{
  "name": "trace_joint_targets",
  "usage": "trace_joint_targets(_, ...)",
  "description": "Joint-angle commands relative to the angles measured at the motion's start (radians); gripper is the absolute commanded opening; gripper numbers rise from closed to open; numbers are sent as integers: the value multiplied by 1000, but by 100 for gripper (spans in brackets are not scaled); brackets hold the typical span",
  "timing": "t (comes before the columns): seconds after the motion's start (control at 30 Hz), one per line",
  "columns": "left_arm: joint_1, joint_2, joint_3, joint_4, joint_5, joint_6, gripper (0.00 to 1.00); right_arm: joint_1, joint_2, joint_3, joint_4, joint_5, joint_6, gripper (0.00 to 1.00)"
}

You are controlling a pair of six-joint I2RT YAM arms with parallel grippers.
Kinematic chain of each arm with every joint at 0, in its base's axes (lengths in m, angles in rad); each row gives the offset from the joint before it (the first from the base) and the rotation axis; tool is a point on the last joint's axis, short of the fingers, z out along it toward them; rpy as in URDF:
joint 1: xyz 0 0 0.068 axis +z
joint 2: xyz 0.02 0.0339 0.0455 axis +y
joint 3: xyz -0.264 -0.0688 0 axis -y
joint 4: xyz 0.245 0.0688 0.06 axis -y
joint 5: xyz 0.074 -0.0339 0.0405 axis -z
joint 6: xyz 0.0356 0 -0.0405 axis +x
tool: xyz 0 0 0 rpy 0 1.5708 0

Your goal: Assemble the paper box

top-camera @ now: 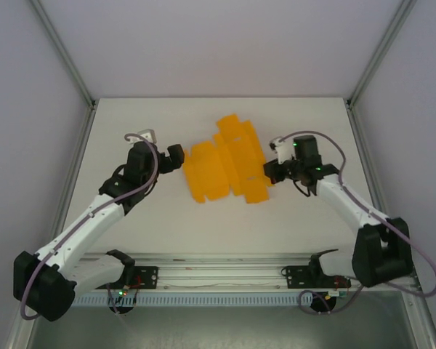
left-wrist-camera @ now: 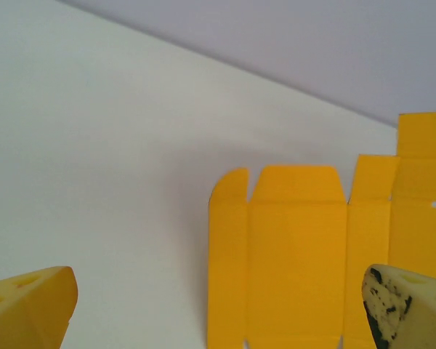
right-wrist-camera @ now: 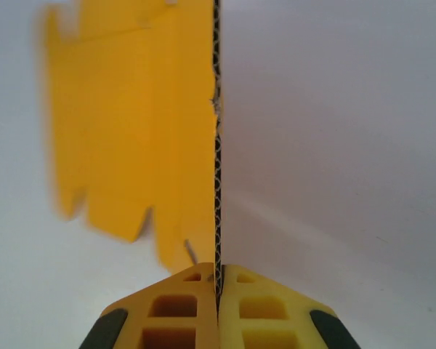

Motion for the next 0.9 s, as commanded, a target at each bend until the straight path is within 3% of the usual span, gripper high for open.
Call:
trace_joint_targets(0.0,-1,47,28,0,107,34,100,83,85,76,-57,341,-185,0)
trace_joint_targets(0.13,-1,148,67,110,295,26,100,155,176,92,54,571,-279,0)
trace_joint_targets(0.27,0,280,159,134,423,11,100,230,196,19,288,725,-435,0)
trace_joint_targets(0.4,0,403,252,133,493,-6,100,262,173,-96,471,627,-615,0)
trace_joint_targets(0.53,0,497,301,206,606,-31,100,268,167,-99,472,528,-545,0)
trace_joint_targets(0.7,8,571,317,264,601,-57,100,270,135,-152,573,484,-494,0)
trace_joint_targets(0.87,24,633,306,320,637,-90,100,269,108,-141,518,432,-488,0)
